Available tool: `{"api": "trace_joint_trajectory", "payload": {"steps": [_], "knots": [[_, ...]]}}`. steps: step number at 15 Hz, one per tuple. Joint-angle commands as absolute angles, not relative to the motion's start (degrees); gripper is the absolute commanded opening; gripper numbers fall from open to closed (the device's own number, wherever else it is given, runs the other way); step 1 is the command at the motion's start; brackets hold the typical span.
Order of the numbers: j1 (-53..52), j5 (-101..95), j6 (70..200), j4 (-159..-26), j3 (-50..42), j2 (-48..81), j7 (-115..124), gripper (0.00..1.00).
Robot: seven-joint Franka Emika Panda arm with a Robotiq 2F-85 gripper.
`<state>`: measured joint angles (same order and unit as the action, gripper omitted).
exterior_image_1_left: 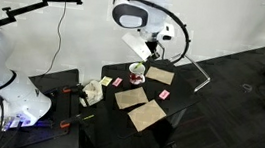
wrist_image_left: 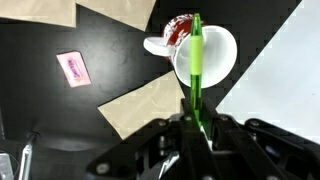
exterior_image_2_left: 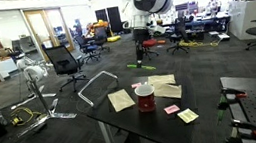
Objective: Put the green pen inside the maroon mug
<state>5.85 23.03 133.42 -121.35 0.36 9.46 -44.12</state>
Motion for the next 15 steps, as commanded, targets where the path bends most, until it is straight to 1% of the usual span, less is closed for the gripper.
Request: {"api": "trace_joint_trajectory", "payload": {"steps": [1,15], "knots": [[7.27,30.83,134.02,-122.04,1.89,9.02,-55.02,0.04],[7.22,59.73,129.94,-121.77,0.72,9.0,-94.99,0.04]]}}
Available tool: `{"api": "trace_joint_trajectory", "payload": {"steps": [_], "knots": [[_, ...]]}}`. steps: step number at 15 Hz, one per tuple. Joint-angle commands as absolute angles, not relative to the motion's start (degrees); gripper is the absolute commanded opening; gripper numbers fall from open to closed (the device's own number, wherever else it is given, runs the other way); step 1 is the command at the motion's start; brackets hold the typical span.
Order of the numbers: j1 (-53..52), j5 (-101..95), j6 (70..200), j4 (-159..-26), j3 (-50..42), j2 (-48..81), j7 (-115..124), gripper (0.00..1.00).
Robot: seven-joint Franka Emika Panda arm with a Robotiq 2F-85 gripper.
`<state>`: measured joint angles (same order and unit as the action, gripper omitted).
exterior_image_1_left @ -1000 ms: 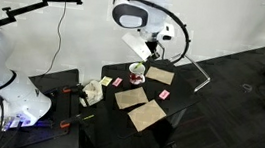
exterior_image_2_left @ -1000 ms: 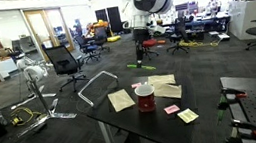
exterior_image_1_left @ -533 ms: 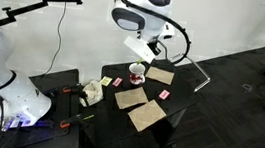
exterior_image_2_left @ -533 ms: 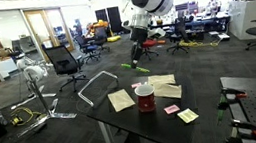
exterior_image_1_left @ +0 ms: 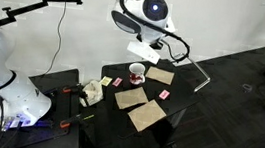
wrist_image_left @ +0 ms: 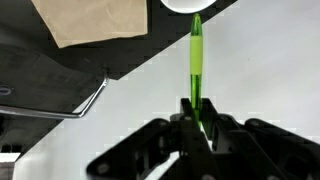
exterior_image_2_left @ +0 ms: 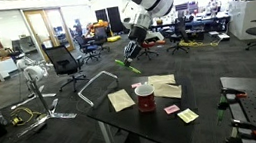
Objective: Put the green pen inside the maroon mug
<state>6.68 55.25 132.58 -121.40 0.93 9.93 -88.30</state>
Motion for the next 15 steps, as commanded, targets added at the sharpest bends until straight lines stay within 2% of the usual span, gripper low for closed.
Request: {"api": "trace_joint_trajectory", "payload": {"steps": [1,15], "knots": [[7.19,61.08,128.94,-121.81,0.54,8.89,-97.37,0.04],[8.55,66.99,107.69,-120.19,-3.63,9.67,-120.69,0.04]]}}
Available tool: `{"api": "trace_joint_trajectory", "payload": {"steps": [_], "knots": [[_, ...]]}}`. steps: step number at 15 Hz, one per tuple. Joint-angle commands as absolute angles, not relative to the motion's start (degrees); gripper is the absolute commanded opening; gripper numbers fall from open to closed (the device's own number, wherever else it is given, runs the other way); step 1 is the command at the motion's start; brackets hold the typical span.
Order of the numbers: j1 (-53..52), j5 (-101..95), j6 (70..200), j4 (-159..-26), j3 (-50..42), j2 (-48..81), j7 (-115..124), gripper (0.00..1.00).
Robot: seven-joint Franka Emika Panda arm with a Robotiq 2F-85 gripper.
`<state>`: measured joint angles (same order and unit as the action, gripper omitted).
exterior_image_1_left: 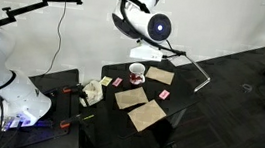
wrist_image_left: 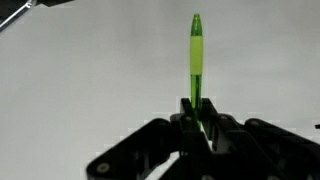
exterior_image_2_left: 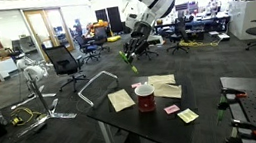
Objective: Put the green pen inside the maroon mug
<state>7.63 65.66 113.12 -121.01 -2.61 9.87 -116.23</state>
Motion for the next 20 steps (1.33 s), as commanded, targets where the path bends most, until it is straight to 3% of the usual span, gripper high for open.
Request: {"api": "trace_joint_trajectory", "payload": {"steps": [1,4,5,11,12,20], "knots": [[8.95,67.29,105.25,-119.81,-3.99,10.04,-122.72,0.04],[9.87,66.91,98.02,-118.85,-5.14,11.08,-127.14,0.04],[8.57,66.04,102.02,-120.3,-5.16,10.06,-124.35,0.14],[9.12,66.05,99.71,-119.82,-5.59,10.53,-125.78,0.14],[9.12,66.05,99.7,-119.79,-5.59,10.53,-125.78,0.04],[10.09,68.66,99.88,-121.8,-6.57,10.99,-130.84,0.04]]}}
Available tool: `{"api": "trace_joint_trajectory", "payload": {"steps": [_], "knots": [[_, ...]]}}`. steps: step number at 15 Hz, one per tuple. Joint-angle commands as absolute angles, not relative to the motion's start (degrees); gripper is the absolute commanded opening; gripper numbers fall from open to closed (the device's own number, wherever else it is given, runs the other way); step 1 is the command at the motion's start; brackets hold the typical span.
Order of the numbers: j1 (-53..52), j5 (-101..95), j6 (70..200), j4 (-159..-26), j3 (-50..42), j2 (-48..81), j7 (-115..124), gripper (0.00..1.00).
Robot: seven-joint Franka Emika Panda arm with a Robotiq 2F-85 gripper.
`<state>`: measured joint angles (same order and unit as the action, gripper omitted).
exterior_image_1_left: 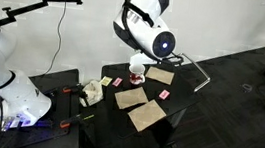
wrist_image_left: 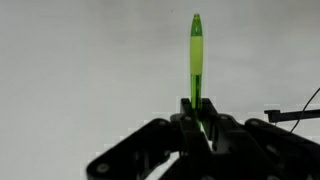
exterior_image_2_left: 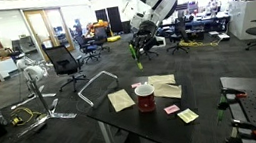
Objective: Put the green pen inside the maroon mug
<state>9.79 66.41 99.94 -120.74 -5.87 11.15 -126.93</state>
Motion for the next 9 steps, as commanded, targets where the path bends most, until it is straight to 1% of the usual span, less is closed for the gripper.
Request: {"api": "trace_joint_trajectory", "payload": {"steps": [1,9], "knots": [[10.16,69.11,99.95,-121.93,-6.68,11.22,-131.8,0.04],[10.11,72.33,102.31,-121.53,-7.23,15.7,-138.0,0.04]]}}
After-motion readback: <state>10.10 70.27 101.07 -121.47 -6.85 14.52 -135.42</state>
